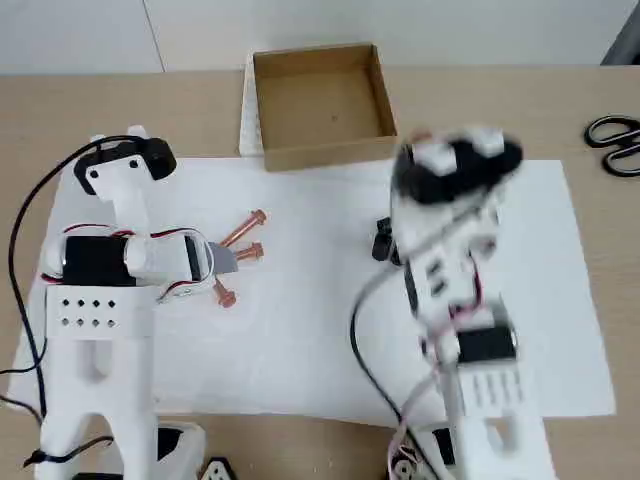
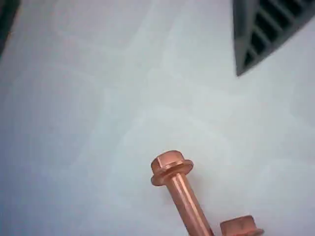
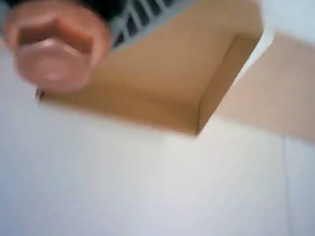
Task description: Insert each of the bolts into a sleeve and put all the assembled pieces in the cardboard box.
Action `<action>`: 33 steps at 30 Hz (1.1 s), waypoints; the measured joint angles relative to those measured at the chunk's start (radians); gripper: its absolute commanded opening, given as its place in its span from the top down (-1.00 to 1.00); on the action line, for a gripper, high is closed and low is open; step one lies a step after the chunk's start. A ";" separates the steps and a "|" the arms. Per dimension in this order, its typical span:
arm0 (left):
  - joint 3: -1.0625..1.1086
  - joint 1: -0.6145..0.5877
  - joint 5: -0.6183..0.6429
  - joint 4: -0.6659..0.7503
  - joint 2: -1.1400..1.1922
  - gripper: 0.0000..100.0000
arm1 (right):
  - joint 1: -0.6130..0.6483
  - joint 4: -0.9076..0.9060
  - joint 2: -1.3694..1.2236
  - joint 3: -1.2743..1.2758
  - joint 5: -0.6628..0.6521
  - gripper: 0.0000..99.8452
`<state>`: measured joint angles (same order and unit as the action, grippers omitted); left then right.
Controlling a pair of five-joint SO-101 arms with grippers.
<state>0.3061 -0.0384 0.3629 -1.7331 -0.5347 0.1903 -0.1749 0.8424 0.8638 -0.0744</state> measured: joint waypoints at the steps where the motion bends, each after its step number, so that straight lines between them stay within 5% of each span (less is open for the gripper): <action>1: 0.000 0.000 0.000 0.000 0.000 0.42 | 0.000 0.054 -0.101 -0.064 -0.002 0.99; 7: 0.000 0.000 0.000 0.000 0.000 0.42 | -0.002 0.282 -0.715 -0.488 -0.002 0.99; 17: 0.000 -0.006 -0.003 0.000 0.000 0.42 | 0.028 0.313 -1.511 -1.172 -0.002 0.99; 25: 0.000 -0.006 0.000 0.000 0.000 0.42 | 0.107 0.313 -1.789 -1.399 -0.002 0.97; 33: 0.000 -0.006 0.000 0.000 0.000 0.42 | 0.114 0.311 -1.838 -1.412 -0.002 0.67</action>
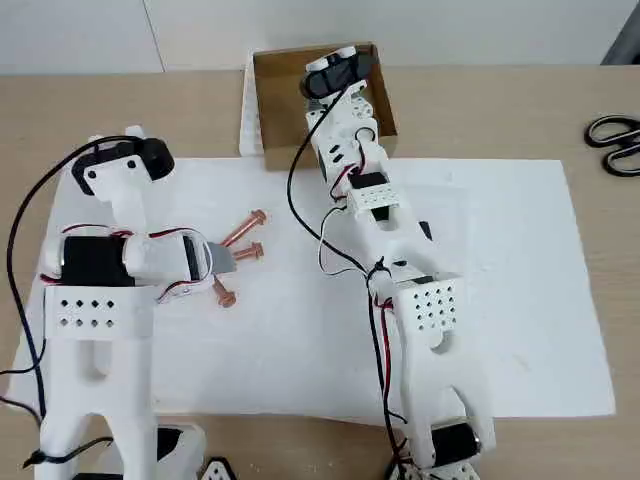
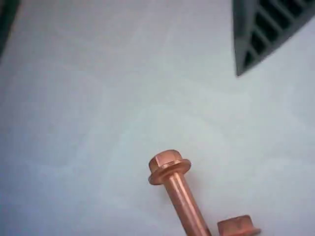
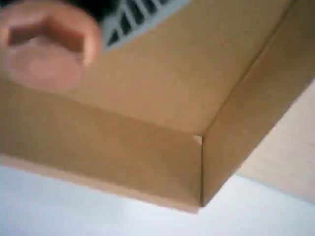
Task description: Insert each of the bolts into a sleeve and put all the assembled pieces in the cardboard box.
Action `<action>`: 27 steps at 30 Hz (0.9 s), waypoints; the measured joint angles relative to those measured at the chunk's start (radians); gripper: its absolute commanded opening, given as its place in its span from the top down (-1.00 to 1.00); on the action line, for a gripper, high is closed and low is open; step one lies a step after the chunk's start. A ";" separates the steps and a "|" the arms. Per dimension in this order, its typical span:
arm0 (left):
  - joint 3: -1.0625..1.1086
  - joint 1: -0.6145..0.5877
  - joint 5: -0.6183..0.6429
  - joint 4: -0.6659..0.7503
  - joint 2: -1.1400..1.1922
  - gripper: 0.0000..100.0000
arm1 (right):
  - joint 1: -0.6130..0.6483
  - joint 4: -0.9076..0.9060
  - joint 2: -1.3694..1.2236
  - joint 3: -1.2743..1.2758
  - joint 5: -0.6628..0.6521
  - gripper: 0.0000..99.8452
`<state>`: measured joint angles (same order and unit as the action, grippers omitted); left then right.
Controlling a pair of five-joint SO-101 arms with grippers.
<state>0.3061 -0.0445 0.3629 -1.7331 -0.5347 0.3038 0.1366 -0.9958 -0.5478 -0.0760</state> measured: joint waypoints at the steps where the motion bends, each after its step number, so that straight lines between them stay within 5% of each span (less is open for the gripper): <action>1: 0.000 0.000 0.000 0.000 0.000 0.42 | 0.000 -0.015 0.002 -0.003 0.000 0.67; 13: 0.000 0.000 0.000 0.000 0.000 0.42 | 0.002 -0.132 0.005 -0.201 0.000 0.67; 27: 0.000 0.000 0.000 0.000 0.000 0.42 | -0.032 -0.950 0.008 -1.039 0.000 0.67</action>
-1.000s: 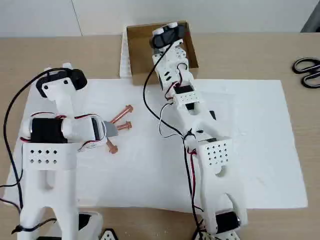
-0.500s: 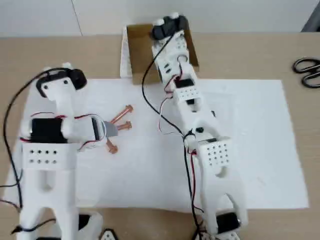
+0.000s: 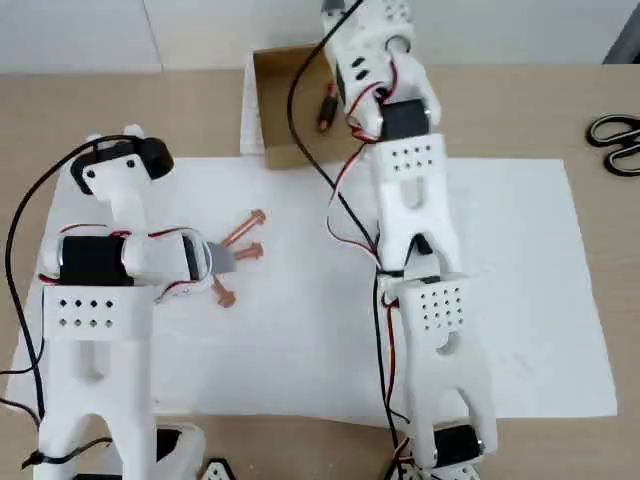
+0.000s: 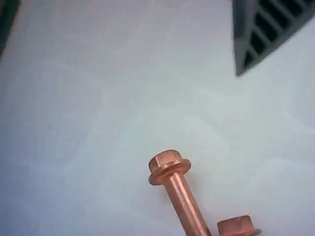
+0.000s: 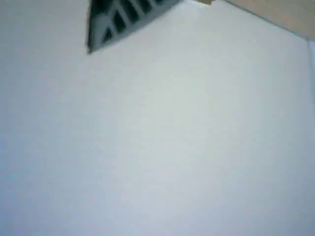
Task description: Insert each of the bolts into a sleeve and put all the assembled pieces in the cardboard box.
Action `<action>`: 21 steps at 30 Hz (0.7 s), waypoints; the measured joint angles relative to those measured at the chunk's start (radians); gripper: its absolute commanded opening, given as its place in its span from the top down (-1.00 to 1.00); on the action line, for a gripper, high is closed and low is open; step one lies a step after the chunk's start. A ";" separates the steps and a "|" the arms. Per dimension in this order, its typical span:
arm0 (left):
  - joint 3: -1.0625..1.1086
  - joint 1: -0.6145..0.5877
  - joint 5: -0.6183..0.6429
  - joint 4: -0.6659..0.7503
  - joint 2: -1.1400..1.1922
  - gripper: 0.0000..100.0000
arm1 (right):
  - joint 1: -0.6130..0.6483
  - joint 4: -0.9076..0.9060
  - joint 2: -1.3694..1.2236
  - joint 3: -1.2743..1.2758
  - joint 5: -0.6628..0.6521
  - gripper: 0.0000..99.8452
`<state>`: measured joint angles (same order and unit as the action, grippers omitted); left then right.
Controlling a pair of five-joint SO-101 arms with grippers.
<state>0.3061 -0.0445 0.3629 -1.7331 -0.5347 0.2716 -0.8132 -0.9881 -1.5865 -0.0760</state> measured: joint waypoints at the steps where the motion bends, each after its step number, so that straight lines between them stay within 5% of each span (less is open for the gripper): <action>1: 0.000 0.000 0.000 0.000 0.000 0.42 | -0.002 -0.066 0.008 -0.023 0.000 0.67; 13: 0.000 0.000 0.000 0.000 0.000 0.42 | -0.020 -0.787 0.410 -0.066 0.000 0.67; 21: 0.000 0.000 0.000 0.000 0.000 0.42 | -0.072 -0.870 0.568 -0.071 0.000 0.68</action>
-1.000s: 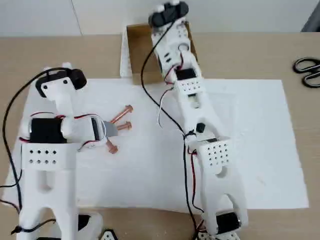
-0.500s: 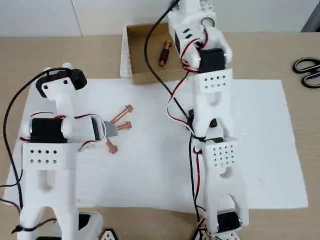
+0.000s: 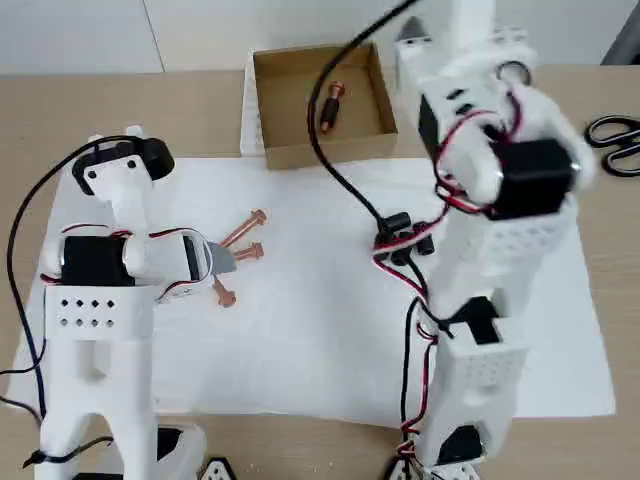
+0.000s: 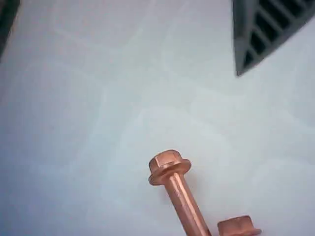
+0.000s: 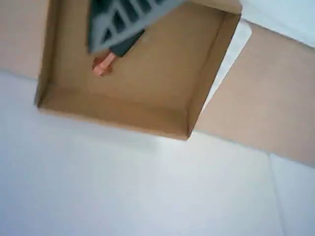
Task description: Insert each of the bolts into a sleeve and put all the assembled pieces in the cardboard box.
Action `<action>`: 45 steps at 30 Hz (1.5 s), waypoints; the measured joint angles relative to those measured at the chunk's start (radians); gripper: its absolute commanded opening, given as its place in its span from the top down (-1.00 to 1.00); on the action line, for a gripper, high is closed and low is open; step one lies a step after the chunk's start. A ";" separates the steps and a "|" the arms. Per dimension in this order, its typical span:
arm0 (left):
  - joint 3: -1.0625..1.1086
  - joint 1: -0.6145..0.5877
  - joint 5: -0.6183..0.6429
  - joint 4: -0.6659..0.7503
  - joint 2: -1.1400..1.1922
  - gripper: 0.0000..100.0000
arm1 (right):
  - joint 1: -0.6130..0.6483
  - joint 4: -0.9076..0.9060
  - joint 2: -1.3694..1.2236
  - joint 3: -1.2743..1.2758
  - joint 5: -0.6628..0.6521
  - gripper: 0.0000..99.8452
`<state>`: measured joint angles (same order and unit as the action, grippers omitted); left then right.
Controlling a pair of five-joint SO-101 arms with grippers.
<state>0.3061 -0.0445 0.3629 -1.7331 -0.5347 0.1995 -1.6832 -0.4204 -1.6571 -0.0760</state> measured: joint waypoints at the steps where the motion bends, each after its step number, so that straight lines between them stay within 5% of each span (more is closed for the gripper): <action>1: 0.000 0.000 0.000 0.000 0.000 0.42 | -0.003 -0.003 0.008 0.000 0.000 0.68; 8: 0.000 0.000 0.000 0.000 0.000 0.42 | -0.015 -0.005 0.121 0.232 0.000 0.68; 22: 0.000 0.000 0.000 0.000 0.000 0.42 | -0.054 0.011 0.468 1.221 0.000 0.67; 27: 0.002 0.000 0.000 0.000 0.000 0.42 | -0.094 0.147 0.446 1.491 0.000 0.67; 45: 0.038 0.000 0.000 0.000 -0.002 0.42 | 0.009 0.295 0.222 1.548 0.000 0.67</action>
<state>0.3445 -0.0445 0.3629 -1.7331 -0.5363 0.2087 -1.3886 -0.1979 -0.1089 -0.0760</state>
